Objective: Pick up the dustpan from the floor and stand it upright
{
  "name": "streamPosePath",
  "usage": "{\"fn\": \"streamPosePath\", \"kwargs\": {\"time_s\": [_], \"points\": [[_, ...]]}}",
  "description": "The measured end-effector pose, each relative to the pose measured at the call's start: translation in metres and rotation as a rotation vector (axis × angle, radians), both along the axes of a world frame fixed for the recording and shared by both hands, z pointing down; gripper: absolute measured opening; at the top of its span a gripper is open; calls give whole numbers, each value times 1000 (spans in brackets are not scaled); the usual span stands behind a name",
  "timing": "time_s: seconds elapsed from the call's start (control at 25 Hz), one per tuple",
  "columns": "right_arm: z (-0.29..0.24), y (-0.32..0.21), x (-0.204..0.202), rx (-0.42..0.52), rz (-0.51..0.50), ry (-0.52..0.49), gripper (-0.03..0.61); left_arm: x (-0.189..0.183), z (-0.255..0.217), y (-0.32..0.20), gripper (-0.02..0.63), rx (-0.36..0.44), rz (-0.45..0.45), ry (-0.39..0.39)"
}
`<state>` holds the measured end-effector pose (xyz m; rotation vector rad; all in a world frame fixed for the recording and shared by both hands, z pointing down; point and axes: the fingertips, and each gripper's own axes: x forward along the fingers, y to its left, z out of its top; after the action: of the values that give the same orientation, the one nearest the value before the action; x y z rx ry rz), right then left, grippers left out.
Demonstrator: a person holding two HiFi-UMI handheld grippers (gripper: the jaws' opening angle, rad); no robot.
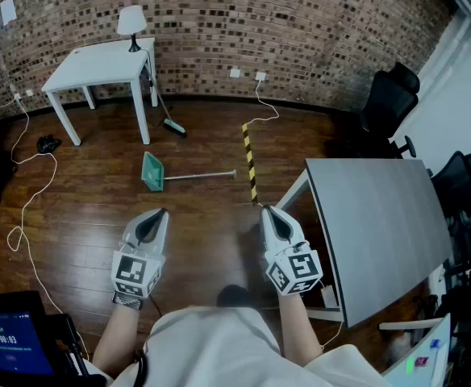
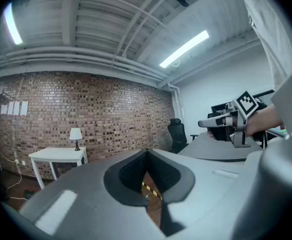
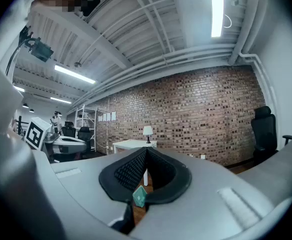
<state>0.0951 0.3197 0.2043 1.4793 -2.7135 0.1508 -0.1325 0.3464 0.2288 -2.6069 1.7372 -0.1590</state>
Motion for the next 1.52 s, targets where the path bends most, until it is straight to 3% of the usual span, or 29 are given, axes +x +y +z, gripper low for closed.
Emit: {"fn": "streamPosePath", "kwargs": {"time_s": [0.44, 0.8, 1.12, 1.28, 1.52], "points": [[25, -74, -14, -13, -22, 18, 12, -10, 28, -66, 2, -20, -14, -39], [54, -241, -10, -30, -71, -8, 12, -9, 47, -217, 2, -44, -75, -72], [31, -398, 4, 28, -125, -30, 12, 4, 24, -361, 2, 0, -137, -69], [28, -443, -1, 33, -133, -27, 12, 1, 23, -400, 2, -15, -153, -90], [38, -463, -7, 1, -108, -26, 12, -13, 39, -423, 2, -50, -138, -79]]}}
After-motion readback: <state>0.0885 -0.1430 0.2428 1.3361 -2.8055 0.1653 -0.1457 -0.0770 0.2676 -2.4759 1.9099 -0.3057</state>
